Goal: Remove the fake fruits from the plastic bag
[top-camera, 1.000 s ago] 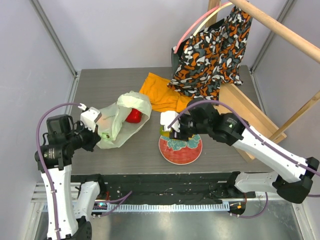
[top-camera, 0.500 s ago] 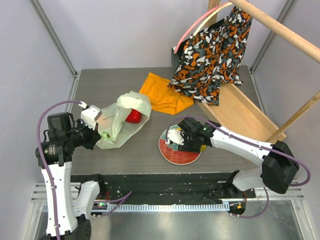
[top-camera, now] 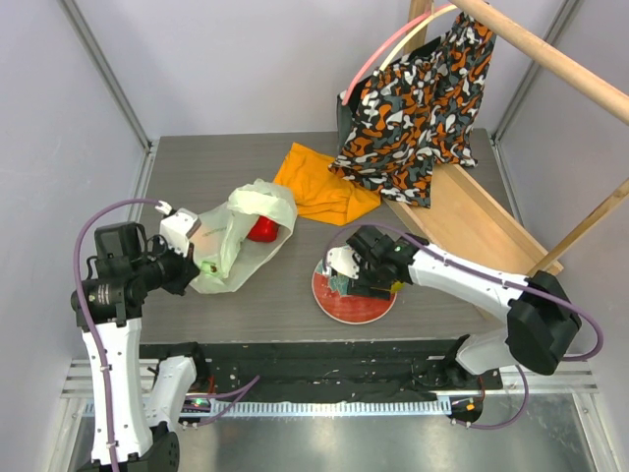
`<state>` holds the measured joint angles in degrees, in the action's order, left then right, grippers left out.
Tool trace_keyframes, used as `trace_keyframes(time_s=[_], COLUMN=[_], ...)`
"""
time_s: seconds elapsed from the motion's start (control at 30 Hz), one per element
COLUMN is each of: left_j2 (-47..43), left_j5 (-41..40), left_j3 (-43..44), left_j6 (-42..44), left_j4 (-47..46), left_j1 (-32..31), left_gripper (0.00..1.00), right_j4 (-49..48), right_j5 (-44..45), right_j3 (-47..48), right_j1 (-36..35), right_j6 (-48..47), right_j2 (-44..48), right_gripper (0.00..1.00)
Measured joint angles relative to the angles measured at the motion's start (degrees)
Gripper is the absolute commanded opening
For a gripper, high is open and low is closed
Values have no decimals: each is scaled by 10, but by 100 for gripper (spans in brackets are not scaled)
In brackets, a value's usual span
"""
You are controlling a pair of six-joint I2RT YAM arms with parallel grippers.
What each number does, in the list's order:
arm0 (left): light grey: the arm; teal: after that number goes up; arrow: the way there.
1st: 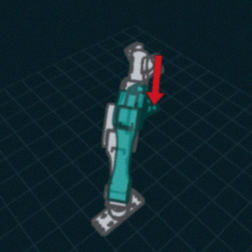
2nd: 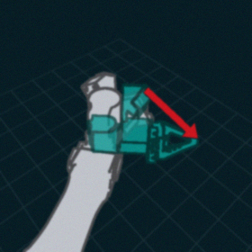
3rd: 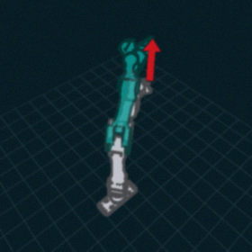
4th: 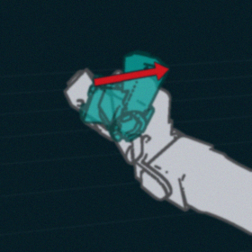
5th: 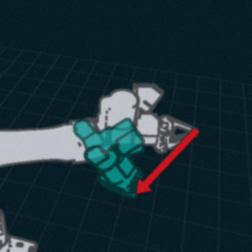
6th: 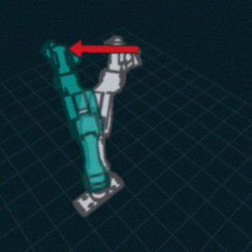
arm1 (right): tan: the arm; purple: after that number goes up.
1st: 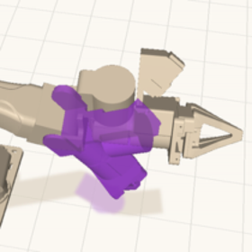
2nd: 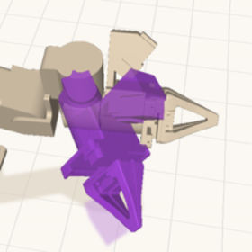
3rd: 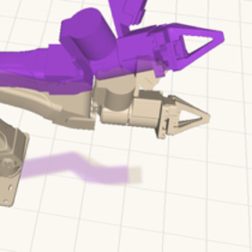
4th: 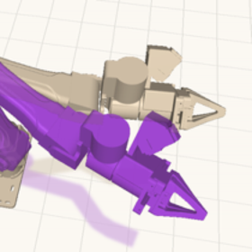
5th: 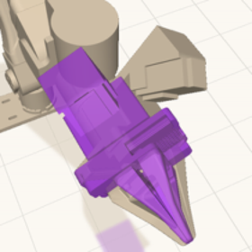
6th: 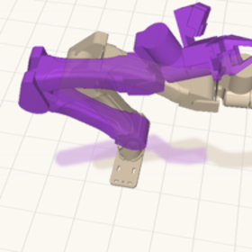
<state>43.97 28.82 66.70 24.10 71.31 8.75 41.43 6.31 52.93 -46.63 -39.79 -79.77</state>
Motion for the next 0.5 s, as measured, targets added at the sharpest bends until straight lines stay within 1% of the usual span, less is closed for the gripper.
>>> trace_keyframes(time_s=[0.03,0.1,0.23,0.3,0.37,0.47,0.5], left_j2=[0,0,-2,-6,-10,-12,-11], left_j5=[2,3,3,3,2,-3,-7], left_j3=[0,0,0,0,0,2,5], left_j6=[1,3,8,16,21,22,21], left_j4=[0,1,5,11,19,29,33], left_j1=[0,0,0,0,0,0,0], left_gripper=[0,0,0,0,0,0,0], right_j4=[19,46,107,112,102,51,34], right_j5=[-4,-16,-71,-114,-157,-219,-236], right_j3=[19,60,201,282,346,401,409], right_j1=[0,1,2,2,2,2,2], right_j6=[6,19,38,43,48,63,68], right_j2=[0,0,-3,-8,-11,-25,-33], right_gripper=[95,95,92,87,84,72,65])
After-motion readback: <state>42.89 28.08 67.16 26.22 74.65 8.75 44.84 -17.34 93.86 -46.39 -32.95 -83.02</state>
